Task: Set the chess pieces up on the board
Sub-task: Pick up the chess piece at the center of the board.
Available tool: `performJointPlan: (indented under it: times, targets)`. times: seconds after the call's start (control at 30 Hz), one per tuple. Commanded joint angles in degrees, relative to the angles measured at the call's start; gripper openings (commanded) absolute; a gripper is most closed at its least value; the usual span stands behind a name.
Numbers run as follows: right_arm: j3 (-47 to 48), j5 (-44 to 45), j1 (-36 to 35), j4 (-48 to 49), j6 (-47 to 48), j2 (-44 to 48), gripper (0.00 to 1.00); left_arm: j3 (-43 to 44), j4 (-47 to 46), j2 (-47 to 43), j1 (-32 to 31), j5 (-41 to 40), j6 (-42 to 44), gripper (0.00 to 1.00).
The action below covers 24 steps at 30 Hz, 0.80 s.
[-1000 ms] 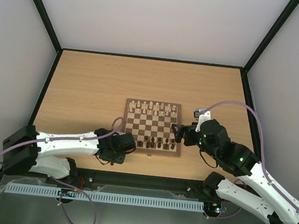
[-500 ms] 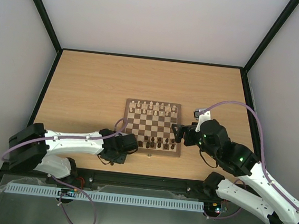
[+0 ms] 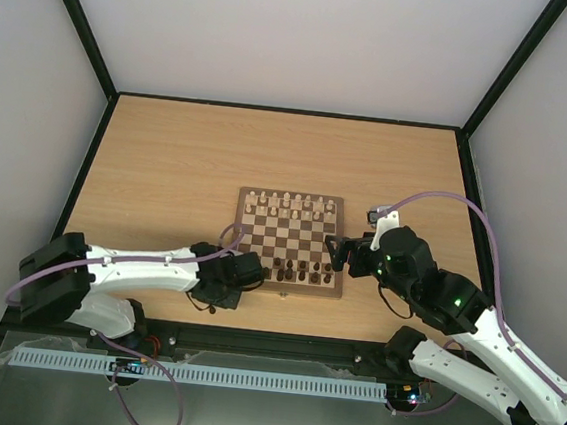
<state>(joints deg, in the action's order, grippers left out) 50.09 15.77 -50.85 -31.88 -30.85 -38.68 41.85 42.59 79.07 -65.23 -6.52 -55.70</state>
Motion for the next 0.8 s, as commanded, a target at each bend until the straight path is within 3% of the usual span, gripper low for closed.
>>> performJointPlan:
  times: [0.0, 0.33, 0.77]
  targets:
    - [-0.3, 0.3, -0.1, 0.1, 0.5, 0.5, 0.99, 5.6, 8.6, -3.9, 0.1, -2.6, -0.7, 0.08]
    - [-0.2, 0.7, 0.0, 0.2, 0.4, 0.7, 0.99, 23.9, 23.2, -3.2, 0.9, -8.9, 3.5, 0.09]
    - [-0.2, 4.3, -0.1, -0.2, -0.9, 3.1, 0.99, 31.8, 13.5, 8.3, 6.7, -6.5, 15.2, 0.08]
